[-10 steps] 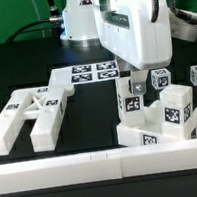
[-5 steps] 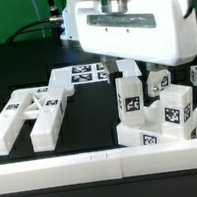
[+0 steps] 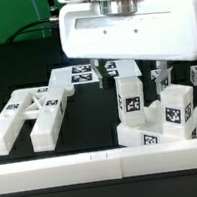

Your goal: Assemble chair

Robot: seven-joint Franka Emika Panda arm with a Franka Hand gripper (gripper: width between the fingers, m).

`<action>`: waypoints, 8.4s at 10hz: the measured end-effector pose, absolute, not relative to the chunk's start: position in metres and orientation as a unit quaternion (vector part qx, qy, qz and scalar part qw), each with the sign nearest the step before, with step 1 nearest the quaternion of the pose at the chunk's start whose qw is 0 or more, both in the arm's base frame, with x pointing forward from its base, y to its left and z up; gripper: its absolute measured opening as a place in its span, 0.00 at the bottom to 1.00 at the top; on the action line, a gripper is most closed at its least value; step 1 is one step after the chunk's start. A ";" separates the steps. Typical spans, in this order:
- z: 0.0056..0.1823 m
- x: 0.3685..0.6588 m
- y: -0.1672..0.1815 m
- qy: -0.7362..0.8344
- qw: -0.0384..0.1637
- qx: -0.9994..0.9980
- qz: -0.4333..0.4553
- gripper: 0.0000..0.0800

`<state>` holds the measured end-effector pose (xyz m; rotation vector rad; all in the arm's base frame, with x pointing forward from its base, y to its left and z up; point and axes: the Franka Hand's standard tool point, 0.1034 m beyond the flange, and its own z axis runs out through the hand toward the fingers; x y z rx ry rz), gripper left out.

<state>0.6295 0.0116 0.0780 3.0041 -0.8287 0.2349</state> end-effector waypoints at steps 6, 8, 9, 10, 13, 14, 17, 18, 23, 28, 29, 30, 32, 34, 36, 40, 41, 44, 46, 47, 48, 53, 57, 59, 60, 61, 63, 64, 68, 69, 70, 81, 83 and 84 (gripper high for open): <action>0.080 0.632 0.008 -0.021 0.043 0.996 0.072 0.81; 0.081 0.633 0.008 0.000 0.046 0.996 0.071 0.81; 0.081 0.633 0.007 0.000 0.046 0.996 0.071 0.64; 0.081 0.633 0.007 -0.001 0.046 0.996 0.071 0.64; 0.082 0.634 0.007 -0.018 0.045 0.996 0.073 0.37; 0.082 0.634 0.008 -0.049 0.041 0.995 0.075 0.37; 0.081 0.634 0.004 -0.169 0.028 0.982 0.078 0.37; 0.081 0.633 0.004 -0.242 0.019 0.967 0.078 0.37; 0.079 0.636 0.004 -0.506 -0.014 0.859 0.082 0.37; 0.079 0.637 0.006 -0.649 -0.037 0.756 0.074 0.37; 0.079 0.637 0.006 -0.640 -0.036 0.764 0.074 0.37; 0.079 0.637 0.006 -0.629 -0.035 0.773 0.075 0.59; 0.080 0.637 0.010 -0.586 -0.029 0.806 0.075 0.75; 0.079 0.636 0.014 -0.489 -0.017 0.869 0.079 0.80; 0.076 0.635 0.016 -0.388 -0.004 0.918 0.080 0.81; 0.076 0.635 0.014 -0.267 0.009 0.960 0.080 0.81; 0.076 0.635 0.014 -0.253 0.010 0.964 0.080 0.81; 0.076 0.636 0.012 -0.072 0.042 0.994 0.075 0.81; 0.077 0.636 0.011 -0.014 0.050 0.996 0.073 0.81; 0.077 0.636 0.010 0.002 0.051 0.996 0.072 0.81; 0.077 0.636 0.009 0.045 0.058 0.995 0.070 0.81; 0.078 0.637 0.009 0.031 0.057 0.995 0.071 0.37; 0.078 0.636 0.010 -0.083 0.047 0.992 0.077 0.37; 0.077 0.635 0.012 -0.222 0.028 0.972 0.076 0.37; 0.077 0.635 0.012 -0.273 0.020 0.959 0.075 0.37; 0.077 0.635 0.012 -0.328 0.010 0.942 0.074 0.37; 0.076 0.635 0.012 -0.412 -0.002 0.908 0.072 0.37; 0.076 0.635 0.012 -0.468 -0.007 0.881 0.065 0.37; 0.076 0.636 0.015 -0.584 -0.019 0.809 0.063 0.37; 0.076 0.636 0.015 -0.602 -0.020 0.796 0.063 0.37; 0.076 0.636 0.016 -0.625 -0.023 0.778 0.061 0.37; 0.075 0.641 0.028 -0.754 -0.057 0.653 0.049 0.79; 0.074 0.641 0.028 -0.714 -0.054 0.697 0.053 0.81; 0.074 0.641 0.028 -0.681 -0.051 0.729 0.055 0.81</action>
Offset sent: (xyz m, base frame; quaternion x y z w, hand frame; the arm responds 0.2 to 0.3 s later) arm 0.0067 0.0022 0.0075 -0.0061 0.0037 -0.2321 0.9727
